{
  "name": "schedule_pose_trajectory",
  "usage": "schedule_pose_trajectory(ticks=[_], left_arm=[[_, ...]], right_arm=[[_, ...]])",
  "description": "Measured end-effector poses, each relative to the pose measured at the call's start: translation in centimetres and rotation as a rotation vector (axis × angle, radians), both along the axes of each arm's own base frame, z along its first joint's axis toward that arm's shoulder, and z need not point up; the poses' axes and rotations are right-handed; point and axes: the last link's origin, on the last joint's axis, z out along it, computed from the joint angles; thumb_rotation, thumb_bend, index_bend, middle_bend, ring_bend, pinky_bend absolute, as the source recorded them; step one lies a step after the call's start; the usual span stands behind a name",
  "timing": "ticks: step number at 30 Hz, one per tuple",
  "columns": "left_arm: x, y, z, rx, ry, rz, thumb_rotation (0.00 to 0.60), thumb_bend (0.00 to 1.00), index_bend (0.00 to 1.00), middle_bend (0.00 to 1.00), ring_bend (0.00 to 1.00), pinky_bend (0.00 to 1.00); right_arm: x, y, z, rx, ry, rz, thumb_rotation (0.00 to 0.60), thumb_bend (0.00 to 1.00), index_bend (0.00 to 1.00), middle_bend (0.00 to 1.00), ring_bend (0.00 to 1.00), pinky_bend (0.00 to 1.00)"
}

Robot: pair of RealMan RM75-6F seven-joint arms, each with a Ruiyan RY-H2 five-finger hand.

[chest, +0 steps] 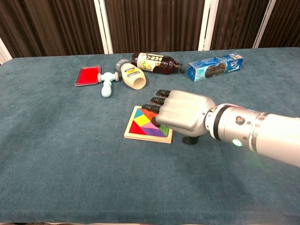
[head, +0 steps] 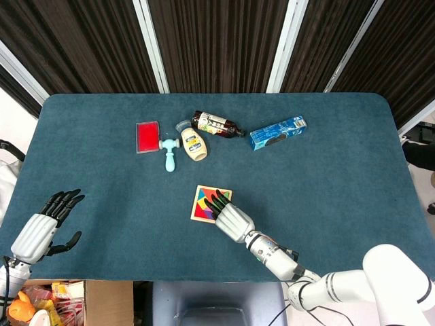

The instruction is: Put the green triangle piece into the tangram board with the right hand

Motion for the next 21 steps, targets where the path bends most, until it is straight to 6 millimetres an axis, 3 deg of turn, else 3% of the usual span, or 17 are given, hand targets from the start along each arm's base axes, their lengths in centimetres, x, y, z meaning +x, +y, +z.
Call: schedule_pose_trajectory(ticks=[8,21], left_arm=[[0.0,0.0,-0.1,-0.003,0.004,0.004,0.600,0.43,0.00,0.00,0.00,0.00],[-0.1,0.1,-0.1,-0.002,0.002,0.007,0.600,0.43,0.00,0.00,0.00,0.00]], right_arm=[[-0.2,-2.1,1.0,-0.050,-0.051,-0.067,0.600,0.41,0.31,0.00,0.00,0.00],[-0.6,-3.5,-0.3,-0.071,0.027,-0.118,0.600,0.41,0.31,0.00,0.00,0.00]])
